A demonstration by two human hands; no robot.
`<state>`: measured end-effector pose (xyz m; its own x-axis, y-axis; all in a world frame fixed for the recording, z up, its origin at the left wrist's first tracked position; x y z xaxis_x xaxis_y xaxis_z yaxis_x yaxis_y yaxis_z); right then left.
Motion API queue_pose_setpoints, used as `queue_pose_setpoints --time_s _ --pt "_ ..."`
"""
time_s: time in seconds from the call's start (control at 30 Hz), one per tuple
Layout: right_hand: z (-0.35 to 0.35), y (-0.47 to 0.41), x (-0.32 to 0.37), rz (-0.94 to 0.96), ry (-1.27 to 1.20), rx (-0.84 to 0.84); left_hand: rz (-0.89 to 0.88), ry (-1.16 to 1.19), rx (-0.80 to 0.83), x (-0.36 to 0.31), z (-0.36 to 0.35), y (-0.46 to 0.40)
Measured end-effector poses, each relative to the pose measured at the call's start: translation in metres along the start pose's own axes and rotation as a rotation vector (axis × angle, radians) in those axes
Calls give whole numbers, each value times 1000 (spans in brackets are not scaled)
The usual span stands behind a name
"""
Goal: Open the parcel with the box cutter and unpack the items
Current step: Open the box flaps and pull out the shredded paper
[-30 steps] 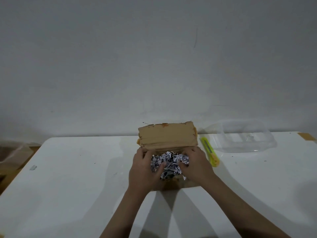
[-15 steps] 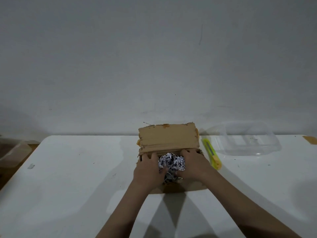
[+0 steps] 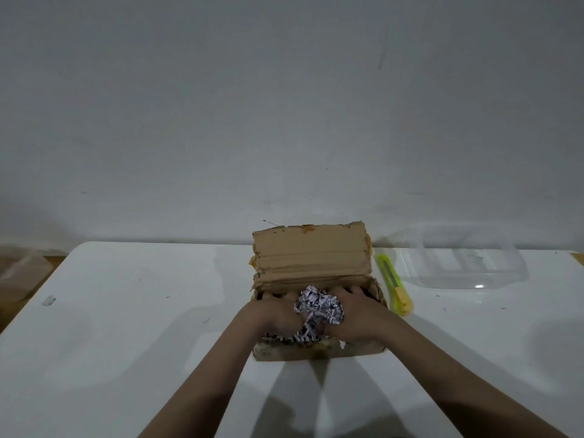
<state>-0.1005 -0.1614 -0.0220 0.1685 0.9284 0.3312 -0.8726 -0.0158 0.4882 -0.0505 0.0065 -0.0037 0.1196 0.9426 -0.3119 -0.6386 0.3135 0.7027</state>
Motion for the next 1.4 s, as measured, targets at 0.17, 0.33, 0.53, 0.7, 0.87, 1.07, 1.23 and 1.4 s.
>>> queue_pose_setpoints --time_s 0.17,0.33,0.53,0.7,0.87,1.07,1.23,1.4 --pt "-1 1 3 75 -108 39 -123 -17 55 -5 6 13" --pt "0 -2 -2 76 -209 73 -111 24 47 6 -4 4" --pt "4 -5 8 99 -453 102 -119 272 37 10 -12 -4" --pt "-7 -11 5 95 -677 61 -118 537 0 14 -24 -10" --pt "-10 -8 2 105 -772 18 -162 737 -42 16 -30 -11" --pt "-14 -6 0 100 -828 18 -204 743 -53 19 -32 -9" --pt "-16 -4 -1 107 -840 25 -239 771 3 21 -33 -1" --pt "-10 5 0 125 -901 -43 -292 817 -38 21 -31 5"
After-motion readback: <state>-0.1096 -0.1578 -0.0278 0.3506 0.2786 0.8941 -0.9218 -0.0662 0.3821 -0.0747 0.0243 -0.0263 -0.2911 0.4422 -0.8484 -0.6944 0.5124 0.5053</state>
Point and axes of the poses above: each hand's wrist, its own y-axis away from the middle knuckle, its own z-axis out of the back of the hand, x = y × z, the point moved 1 cm from there along -y, towards the middle knuckle, and after that the axes turned 8 degrees about y, right-handed, at the moved point
